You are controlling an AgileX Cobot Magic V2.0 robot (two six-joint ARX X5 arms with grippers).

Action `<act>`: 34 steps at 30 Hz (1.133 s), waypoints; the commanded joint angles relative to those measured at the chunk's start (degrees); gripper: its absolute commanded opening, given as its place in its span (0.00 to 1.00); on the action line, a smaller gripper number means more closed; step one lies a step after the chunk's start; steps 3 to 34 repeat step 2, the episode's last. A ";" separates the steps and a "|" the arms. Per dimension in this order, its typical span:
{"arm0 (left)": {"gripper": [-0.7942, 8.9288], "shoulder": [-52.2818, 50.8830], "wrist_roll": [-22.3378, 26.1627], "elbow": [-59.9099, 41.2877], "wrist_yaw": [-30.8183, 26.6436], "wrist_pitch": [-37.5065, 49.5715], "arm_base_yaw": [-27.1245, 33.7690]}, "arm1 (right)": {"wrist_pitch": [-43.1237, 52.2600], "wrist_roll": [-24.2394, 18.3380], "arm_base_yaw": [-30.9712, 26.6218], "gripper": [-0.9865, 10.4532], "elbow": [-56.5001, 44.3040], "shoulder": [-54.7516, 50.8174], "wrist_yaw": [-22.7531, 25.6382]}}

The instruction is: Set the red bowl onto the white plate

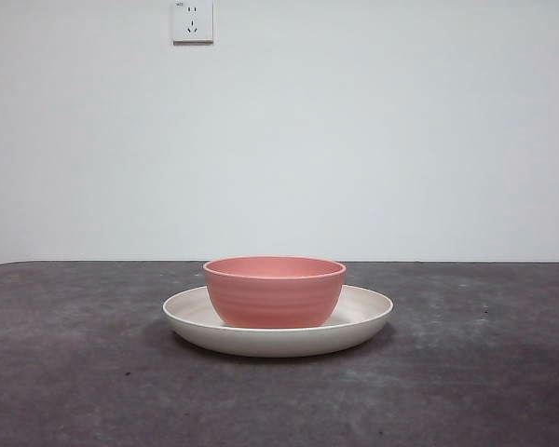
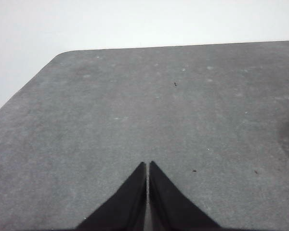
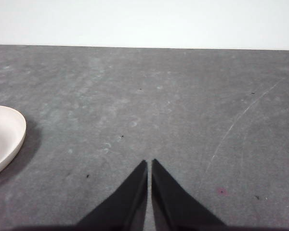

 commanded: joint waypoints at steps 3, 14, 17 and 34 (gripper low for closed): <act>0.09 -0.07 0.11 -1.14 -0.02 -0.50 0.13 | 0.59 0.61 0.04 0.09 -0.26 -0.15 0.20; 0.09 -0.07 0.11 -1.14 -0.02 -0.50 0.13 | 0.59 0.61 0.04 0.09 -0.26 -0.15 0.20; 0.09 -0.07 0.11 -1.14 -0.02 -0.50 0.13 | 0.59 0.61 0.04 0.09 -0.26 -0.15 0.20; 0.09 -0.07 0.11 -1.14 -0.02 -0.50 0.13 | 0.59 0.61 0.04 0.09 -0.26 -0.15 0.20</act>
